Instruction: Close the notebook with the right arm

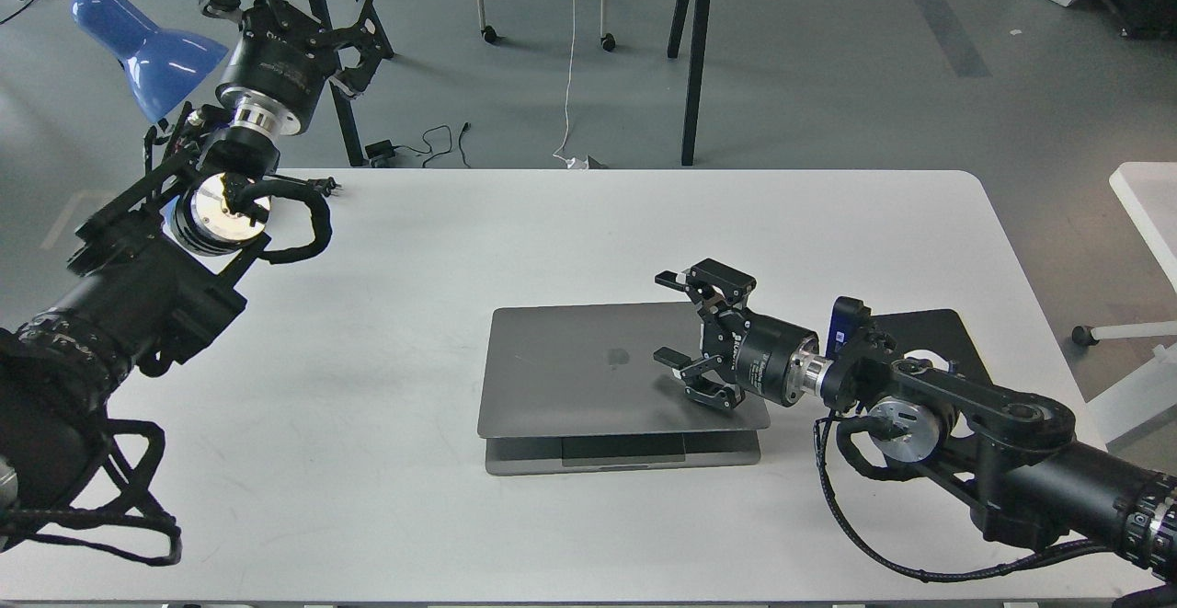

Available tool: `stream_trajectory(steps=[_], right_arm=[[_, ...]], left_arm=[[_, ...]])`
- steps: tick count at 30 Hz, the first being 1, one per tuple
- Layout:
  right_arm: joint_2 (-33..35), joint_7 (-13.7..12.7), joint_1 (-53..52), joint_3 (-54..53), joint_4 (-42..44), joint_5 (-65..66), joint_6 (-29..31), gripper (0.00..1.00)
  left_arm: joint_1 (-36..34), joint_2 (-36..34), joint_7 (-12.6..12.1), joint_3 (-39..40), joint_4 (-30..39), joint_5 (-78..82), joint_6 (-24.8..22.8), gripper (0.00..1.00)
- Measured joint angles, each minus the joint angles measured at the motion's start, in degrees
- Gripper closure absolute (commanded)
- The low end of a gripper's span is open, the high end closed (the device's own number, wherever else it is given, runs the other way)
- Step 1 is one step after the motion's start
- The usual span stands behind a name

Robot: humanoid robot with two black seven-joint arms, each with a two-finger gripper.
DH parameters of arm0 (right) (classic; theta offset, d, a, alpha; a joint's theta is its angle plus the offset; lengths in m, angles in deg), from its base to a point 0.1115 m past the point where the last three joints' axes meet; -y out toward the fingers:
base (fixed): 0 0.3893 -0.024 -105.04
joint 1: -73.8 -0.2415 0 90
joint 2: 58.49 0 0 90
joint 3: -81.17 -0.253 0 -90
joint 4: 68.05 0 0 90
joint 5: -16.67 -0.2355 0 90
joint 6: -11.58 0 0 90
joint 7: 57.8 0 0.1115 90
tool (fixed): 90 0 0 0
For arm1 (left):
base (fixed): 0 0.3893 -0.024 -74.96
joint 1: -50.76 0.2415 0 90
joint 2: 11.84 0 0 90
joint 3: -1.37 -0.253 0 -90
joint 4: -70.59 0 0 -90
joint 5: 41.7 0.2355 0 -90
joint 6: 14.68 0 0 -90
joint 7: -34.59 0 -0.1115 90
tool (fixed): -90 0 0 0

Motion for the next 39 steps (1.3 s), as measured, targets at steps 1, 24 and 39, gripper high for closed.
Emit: stream_trajectory(steps=[1, 24, 39], right_arm=[[-0.04, -0.03, 0.25, 0.10, 0.14, 0.17, -0.29, 0.00], [-1.30, -0.29, 3.11, 1.69, 2.45, 5.40, -4.49, 0.00], [3.10, 0.39, 1.21, -20.20, -1.40, 4.94, -4.23, 0.00]], left_arm=[[0.00, 0.00, 0.00, 0.00, 0.00, 0.00, 0.00, 0.00], [0.00, -0.09, -0.01, 0.00, 0.03, 0.00, 0.00, 0.00], [0.06, -0.10, 0.01, 0.02, 0.03, 0.00, 0.00, 0.00]])
